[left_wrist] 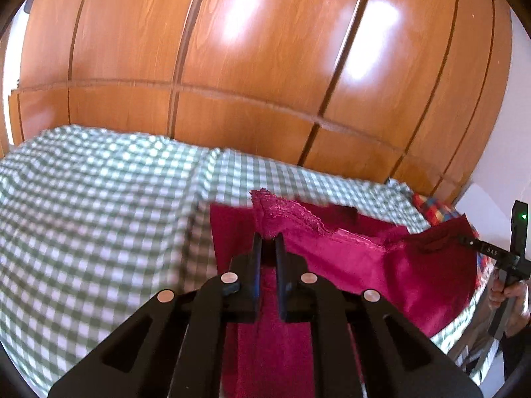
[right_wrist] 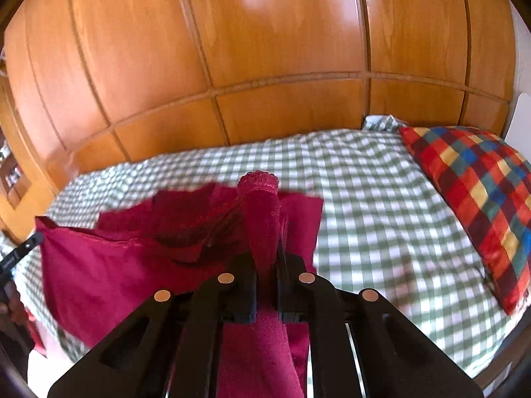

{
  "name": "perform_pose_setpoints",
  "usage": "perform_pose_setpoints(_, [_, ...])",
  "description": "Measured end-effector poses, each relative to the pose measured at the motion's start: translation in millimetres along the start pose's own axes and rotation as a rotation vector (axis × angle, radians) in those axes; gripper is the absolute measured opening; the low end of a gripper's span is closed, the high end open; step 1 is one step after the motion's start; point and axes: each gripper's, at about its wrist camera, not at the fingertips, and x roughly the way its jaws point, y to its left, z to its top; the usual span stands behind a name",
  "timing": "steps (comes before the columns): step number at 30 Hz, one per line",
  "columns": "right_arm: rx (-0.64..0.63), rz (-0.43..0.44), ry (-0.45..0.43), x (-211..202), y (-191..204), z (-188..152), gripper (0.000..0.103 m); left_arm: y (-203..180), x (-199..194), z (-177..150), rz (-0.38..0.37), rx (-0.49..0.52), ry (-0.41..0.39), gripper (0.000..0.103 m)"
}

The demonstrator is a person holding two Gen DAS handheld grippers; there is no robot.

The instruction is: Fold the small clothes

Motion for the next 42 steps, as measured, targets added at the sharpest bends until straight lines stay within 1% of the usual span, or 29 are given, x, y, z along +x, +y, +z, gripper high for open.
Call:
perform_pose_setpoints(4, [0.049,-0.029,0.022,36,-12,27,0.007,4,31,29,0.052,-0.013,-0.007,0.006])
perform_pose_setpoints(7, [0.094,-0.045,0.054,68,-21,43,0.007,6,58,43,0.091,-0.012,0.014,0.006])
perform_pose_setpoints(9, [0.1,-0.068,0.079,91,-22,49,0.007,6,79,50,0.116,-0.002,0.039,0.006])
perform_pose_setpoints(10, [0.101,-0.076,0.094,101,-22,49,0.007,6,94,52,0.146,0.009,0.057,0.006])
perform_pose_setpoints(13, [0.098,-0.114,0.145,133,-24,45,0.007,8,124,50,0.19,0.012,0.113,0.006])
perform_pose_setpoints(14, [0.103,-0.126,0.17,146,-25,41,0.007,10,139,47,0.219,0.01,0.144,0.006])
perform_pose_setpoints(16, [0.099,-0.136,0.204,161,-27,35,0.007,19,165,38,0.254,-0.012,0.213,0.007])
perform_pose_setpoints(17, [0.097,-0.136,0.222,167,-27,32,0.007,22,173,34,0.274,-0.012,0.234,0.008])
perform_pose_setpoints(19, [0.096,-0.122,0.229,167,-29,28,0.007,26,184,26,0.294,-0.02,0.279,0.013])
perform_pose_setpoints(20, [0.098,-0.108,0.221,163,-31,29,0.007,28,182,25,0.283,-0.03,0.277,0.015])
perform_pose_setpoints(21, [0.106,-0.081,0.21,154,-33,28,0.013,30,178,25,0.269,-0.043,0.266,0.02])
perform_pose_setpoints(22, [0.113,-0.071,0.201,147,-36,28,0.018,33,169,25,0.252,-0.063,0.253,0.025])
perform_pose_setpoints(23, [0.119,-0.06,0.189,139,-38,27,0.024,35,162,24,0.241,-0.074,0.247,0.03])
perform_pose_setpoints(24, [0.123,-0.043,0.18,130,-40,25,0.03,39,153,23,0.221,-0.087,0.24,0.03])
perform_pose_setpoints(25, [0.129,-0.019,0.171,118,-42,20,0.034,42,142,20,0.199,-0.097,0.233,0.03])
perform_pose_setpoints(27, [0.141,0.024,0.163,94,-47,7,0.052,49,124,11,0.153,-0.103,0.228,0.032])
perform_pose_setpoints(28, [0.143,0.037,0.162,85,-48,0,0.053,50,112,6,0.132,-0.106,0.225,0.034])
perform_pose_setpoints(30, [0.142,0.062,0.182,69,-50,-19,0.053,52,93,-8,0.088,-0.117,0.226,0.044])
perform_pose_setpoints(33, [0.152,0.094,0.223,44,-51,-57,0.053,51,61,-40,0.036,-0.138,0.242,0.049])
perform_pose_setpoints(35, [0.154,0.108,0.237,34,-48,-75,0.053,50,46,-57,0.004,-0.163,0.25,0.054])
perform_pose_setpoints(38, [0.17,0.131,0.26,30,-44,-96,0.053,39,31,-84,-0.043,-0.179,0.276,0.054])
perform_pose_setpoints(40, [0.17,0.132,0.272,36,-41,-105,0.047,31,30,-92,-0.064,-0.176,0.284,0.054])
perform_pose_setpoints(41, [0.17,0.135,0.278,39,-39,-107,0.036,28,32,-95,-0.062,-0.179,0.285,0.054])
perform_pose_setpoints(42, [0.168,0.123,0.279,43,-37,-107,0.032,25,35,-96,-0.05,-0.177,0.282,0.053])
